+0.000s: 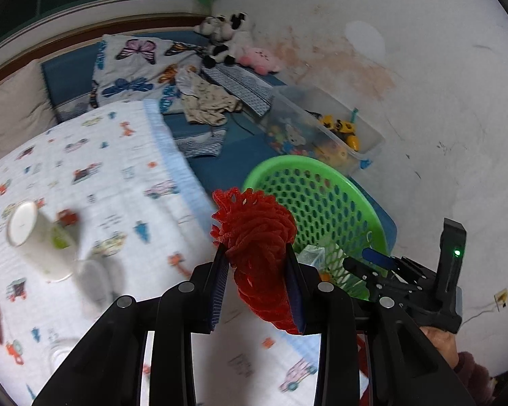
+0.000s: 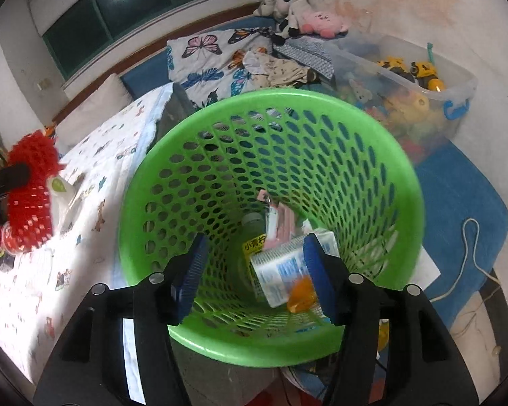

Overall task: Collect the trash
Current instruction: 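Carry the orange snack piece and red net to the basket and release both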

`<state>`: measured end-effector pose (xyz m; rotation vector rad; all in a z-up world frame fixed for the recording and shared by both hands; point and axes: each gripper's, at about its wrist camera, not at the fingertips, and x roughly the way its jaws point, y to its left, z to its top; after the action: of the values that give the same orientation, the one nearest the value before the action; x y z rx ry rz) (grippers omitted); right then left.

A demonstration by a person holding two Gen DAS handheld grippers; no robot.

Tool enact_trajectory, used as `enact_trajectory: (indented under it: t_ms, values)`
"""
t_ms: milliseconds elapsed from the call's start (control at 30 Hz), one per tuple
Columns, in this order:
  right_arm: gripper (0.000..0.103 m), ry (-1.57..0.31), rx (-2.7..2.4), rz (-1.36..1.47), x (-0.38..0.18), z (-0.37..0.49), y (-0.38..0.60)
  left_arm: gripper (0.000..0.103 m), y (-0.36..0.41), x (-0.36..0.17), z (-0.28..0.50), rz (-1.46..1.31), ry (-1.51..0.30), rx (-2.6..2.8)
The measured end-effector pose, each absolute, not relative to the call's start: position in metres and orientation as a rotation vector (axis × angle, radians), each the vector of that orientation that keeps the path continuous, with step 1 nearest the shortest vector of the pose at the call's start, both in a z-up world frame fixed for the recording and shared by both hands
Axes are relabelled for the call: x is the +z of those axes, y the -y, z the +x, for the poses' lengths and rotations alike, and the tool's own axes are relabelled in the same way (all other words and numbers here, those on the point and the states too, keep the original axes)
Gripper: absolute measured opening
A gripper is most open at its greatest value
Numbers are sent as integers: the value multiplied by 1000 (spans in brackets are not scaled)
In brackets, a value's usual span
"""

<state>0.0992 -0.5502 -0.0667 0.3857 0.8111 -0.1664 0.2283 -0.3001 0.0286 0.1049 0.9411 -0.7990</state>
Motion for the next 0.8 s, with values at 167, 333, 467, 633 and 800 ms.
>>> enact_trajectory:
  t_ms: [167, 333, 467, 633, 800]
  values:
    - [62, -790, -175, 403, -65, 81, 557, 31, 337, 18, 225, 152, -963, -829]
    - [63, -786, -181, 402, -66, 72, 558, 32, 365, 9, 221, 179, -976, -855]
    - [63, -783, -172, 400, -66, 67, 557, 45, 377, 1, 218, 190, -990, -862]
    - [64, -780, -165, 393, -66, 64, 554, 56, 382, -6, 213, 203, -999, -869]
    - [64, -778, -166, 396, -65, 62, 553, 63, 375, -7, 212, 199, -999, -869]
